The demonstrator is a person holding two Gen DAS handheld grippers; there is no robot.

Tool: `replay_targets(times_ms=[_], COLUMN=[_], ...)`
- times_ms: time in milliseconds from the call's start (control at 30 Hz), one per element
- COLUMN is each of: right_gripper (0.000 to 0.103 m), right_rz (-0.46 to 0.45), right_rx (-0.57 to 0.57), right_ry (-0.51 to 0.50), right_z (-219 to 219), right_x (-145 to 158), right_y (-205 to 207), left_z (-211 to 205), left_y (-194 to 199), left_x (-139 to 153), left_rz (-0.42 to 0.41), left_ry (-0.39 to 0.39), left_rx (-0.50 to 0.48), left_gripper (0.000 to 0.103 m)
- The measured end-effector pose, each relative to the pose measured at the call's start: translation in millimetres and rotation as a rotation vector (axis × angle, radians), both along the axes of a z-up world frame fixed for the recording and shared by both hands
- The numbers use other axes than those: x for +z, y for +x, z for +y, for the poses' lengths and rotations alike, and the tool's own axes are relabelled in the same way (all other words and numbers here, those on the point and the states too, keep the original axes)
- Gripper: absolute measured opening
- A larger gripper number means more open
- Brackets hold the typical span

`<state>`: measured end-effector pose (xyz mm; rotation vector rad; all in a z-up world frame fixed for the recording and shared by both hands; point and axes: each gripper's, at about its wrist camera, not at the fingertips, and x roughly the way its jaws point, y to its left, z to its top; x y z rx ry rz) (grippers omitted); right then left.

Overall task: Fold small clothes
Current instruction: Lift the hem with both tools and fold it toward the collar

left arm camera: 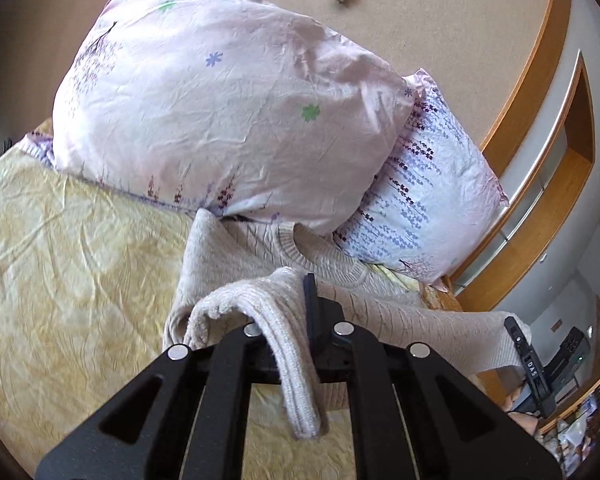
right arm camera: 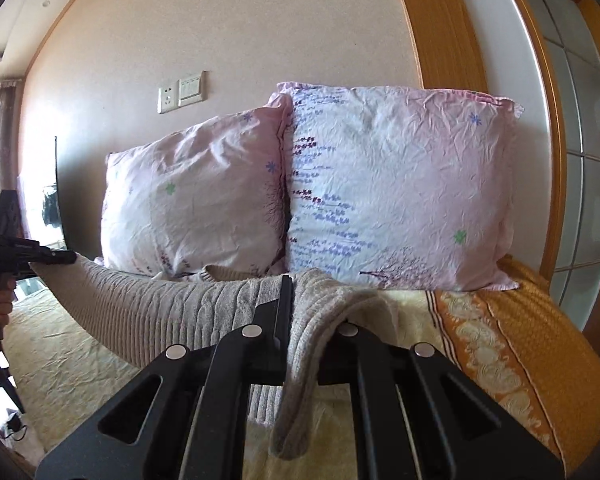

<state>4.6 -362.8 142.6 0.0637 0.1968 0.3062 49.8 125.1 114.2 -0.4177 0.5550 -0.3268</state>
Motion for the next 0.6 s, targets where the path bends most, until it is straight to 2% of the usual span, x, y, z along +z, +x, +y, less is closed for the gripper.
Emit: replay_targets(times_ms=[100, 333, 600], right_gripper=[0.007, 0.007, 0.007], right_rz=[0.034, 0.175, 0.432], right_rx=[-0.049, -0.104, -0.136], right_ry=[-0.004, 0.013, 0.135], right_z=[9.6, 19.4, 17.8], right_x=[-0.6, -19.1, -59.0], right_y=[29.9, 95.9, 171.1], left_z=[-11.2, -22.3, -17.3], left_y=[28.0, 85.8, 145.2], left_x=[0.6, -21.3, -69.1], left_rz=[0.002, 0.049, 0.144], left_ry=[0.062, 0.112, 0.080], left_rx=[0.017, 0.035, 0.040], left_gripper=[0.005, 0.005, 0.005])
